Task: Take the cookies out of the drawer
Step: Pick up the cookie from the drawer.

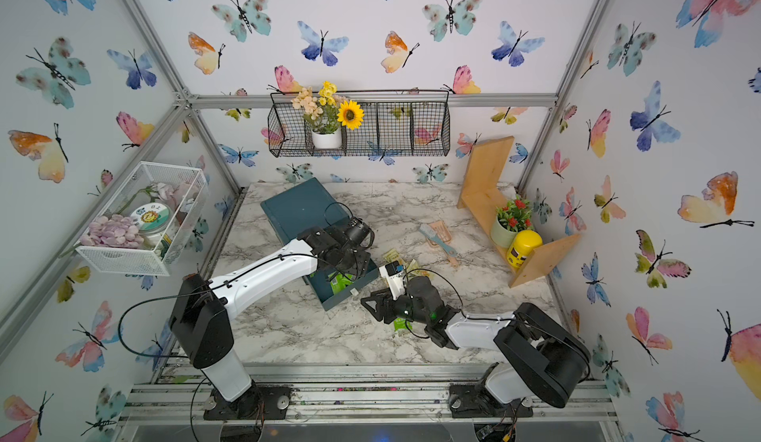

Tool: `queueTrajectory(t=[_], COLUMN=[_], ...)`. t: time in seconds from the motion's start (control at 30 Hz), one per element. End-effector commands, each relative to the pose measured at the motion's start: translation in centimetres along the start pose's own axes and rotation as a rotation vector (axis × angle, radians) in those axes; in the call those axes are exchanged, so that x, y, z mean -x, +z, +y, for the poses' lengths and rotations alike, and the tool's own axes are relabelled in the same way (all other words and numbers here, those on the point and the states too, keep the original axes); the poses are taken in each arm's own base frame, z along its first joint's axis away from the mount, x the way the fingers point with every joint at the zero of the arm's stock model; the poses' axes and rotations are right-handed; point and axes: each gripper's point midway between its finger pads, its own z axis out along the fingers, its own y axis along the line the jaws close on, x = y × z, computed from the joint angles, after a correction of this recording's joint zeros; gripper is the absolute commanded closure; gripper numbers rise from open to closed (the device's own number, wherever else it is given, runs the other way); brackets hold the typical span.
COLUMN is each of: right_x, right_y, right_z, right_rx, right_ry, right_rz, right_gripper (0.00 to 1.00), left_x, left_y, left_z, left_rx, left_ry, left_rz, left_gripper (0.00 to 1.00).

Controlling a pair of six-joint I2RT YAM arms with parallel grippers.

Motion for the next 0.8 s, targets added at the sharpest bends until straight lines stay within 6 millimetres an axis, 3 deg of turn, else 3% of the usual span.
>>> queueTrajectory(t=[0.0, 0.77], right_x=[1.0, 0.5], right_y=[0.4, 0.8], right_z=[1.1, 0.9], right_rx=[0.050, 0.045], right_ry=[-0.024, -0.027], right_rz=[-0.031, -0.029], right_gripper=[0.49, 0.49], left_x=[0.0, -2.6], left_y=[0.7, 4.6], left_z=[0.5, 0.7], left_rx=[0.025, 0.058], left_ry=[0.016, 0.058], left_rz=[0.012, 0.101], left_gripper=[0.25, 0.33])
